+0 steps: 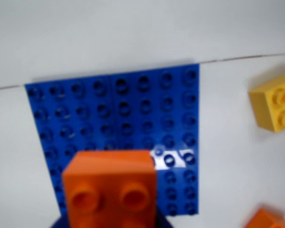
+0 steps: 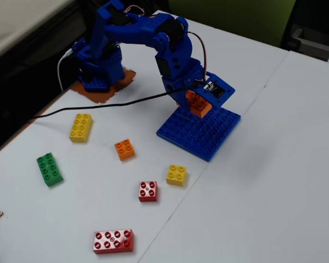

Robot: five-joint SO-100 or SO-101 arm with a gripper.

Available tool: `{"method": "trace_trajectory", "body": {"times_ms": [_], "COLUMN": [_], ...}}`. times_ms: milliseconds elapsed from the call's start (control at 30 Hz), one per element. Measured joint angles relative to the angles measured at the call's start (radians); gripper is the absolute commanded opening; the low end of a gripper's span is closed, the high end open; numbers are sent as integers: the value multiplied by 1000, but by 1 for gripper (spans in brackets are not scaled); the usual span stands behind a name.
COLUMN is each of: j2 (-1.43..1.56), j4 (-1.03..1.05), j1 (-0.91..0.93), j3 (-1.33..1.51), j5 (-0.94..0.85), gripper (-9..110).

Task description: Pick up the 2x4 orange block and go up the 8x8 blue block.

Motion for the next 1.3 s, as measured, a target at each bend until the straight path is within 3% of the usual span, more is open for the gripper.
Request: {"method": "trace_trajectory", "body": {"times_ms": [1300], "j2": [-12], "j4": [0], "j1": [-11], "j3": [-5], "j5": [-18], "gripper": [0]}}
